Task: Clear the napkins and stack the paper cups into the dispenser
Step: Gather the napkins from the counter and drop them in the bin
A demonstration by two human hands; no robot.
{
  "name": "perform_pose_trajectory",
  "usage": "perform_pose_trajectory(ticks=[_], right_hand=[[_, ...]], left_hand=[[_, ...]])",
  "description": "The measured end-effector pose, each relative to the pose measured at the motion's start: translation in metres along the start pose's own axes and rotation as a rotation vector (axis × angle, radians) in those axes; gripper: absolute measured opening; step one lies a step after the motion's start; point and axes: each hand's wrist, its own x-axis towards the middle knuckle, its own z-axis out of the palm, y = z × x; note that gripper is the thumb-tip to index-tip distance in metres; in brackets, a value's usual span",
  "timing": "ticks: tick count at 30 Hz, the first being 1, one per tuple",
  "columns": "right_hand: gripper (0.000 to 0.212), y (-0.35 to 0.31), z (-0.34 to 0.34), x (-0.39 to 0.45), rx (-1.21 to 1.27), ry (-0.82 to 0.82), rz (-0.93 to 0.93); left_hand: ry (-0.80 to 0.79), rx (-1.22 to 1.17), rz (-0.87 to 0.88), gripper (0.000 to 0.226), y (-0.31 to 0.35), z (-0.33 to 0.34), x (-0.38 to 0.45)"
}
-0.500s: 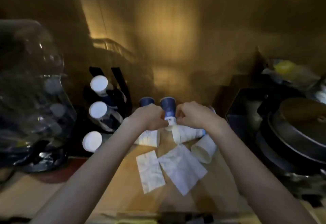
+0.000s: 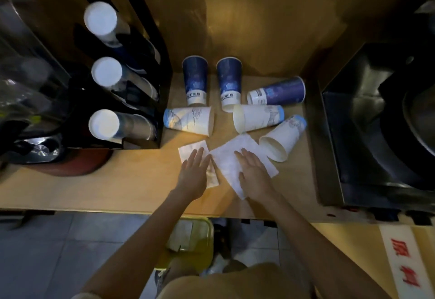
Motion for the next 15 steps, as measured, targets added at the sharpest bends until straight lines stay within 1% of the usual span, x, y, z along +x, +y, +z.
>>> perform_pose_trajectory(ticks=[2,5,10,15], right_hand=[[0.057,0.004,0.011,-0.001,-0.045,0.033,0.013],[0.054,0.005,0.022,-0.005,-0.058,0.018,0.053],[0.042,-0.006,0.034,-0.014,-0.024,0.121,0.054],[0.031,-0.023,0.050,-0.028,-0.052,0.149,0.041]], left_hand=[[-0.025,0.011,-0.032,0.058,-0.002,0.015,-0.004],[-0.017,-0.035,-0.057,0.054,-0.002,0.020,-0.009],[0.072,-0.056,-0.073,0.046,-0.010,0.019,-0.026],[0.092,0.014,-0.096,0.036,-0.019,0.021,-0.054]])
